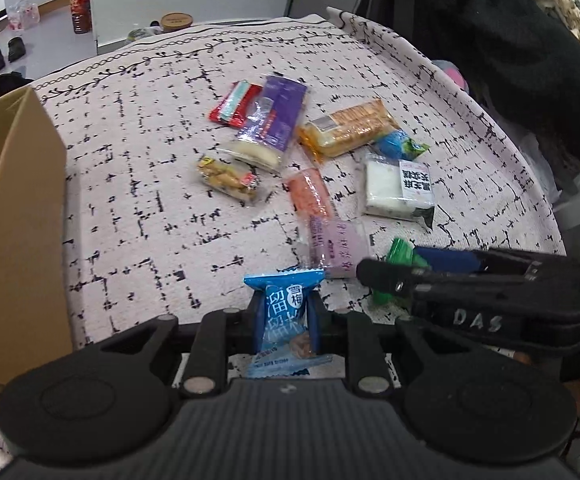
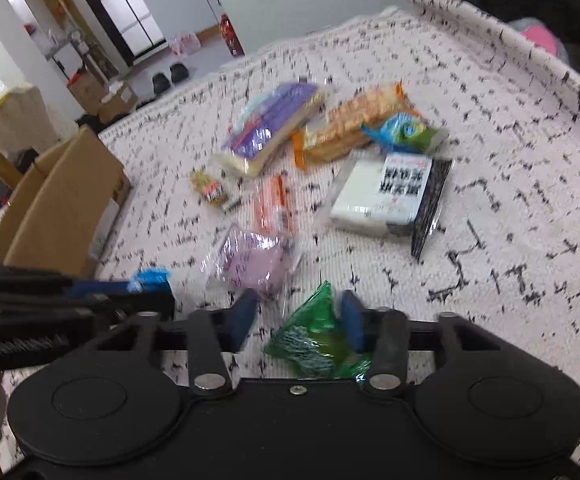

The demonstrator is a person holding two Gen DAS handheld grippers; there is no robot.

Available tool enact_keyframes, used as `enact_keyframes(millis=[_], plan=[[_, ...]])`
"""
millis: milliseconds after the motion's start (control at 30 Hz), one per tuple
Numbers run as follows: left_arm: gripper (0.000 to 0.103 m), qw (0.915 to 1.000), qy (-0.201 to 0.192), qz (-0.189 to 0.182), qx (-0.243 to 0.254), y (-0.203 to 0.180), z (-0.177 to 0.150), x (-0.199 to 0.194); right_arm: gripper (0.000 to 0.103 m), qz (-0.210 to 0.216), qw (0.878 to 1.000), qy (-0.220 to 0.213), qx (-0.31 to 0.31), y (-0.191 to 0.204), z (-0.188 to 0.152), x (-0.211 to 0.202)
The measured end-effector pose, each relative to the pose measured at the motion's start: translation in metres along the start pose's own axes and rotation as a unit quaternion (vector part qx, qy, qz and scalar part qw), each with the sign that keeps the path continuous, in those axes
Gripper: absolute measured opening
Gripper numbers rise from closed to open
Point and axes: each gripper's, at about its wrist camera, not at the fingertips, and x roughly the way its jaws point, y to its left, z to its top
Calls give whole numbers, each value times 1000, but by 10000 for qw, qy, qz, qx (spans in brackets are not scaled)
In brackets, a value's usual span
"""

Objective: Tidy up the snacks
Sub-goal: 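Grasp the green snack bag with the right tool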

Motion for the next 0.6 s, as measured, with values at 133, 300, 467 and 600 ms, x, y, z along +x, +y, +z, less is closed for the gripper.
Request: enact_keyframes(millis=[133,300,467,600], plan=[[20,9999,-57,-11,-82,4,1,-3,38,-76,9999,32,-90,3,-2,-1],[20,9999,-71,-20,-95,5,1,-4,74,-299,9994,-111,-133,7,-1,-10],[20,9999,-95,-28,-118,6,1,-7,79,-229,9996,-110,-121,7,-4,-17],[20,9998,-117,-17,-144,8,1,-9,58,-499,9973,274,-455,18,-11,-2]])
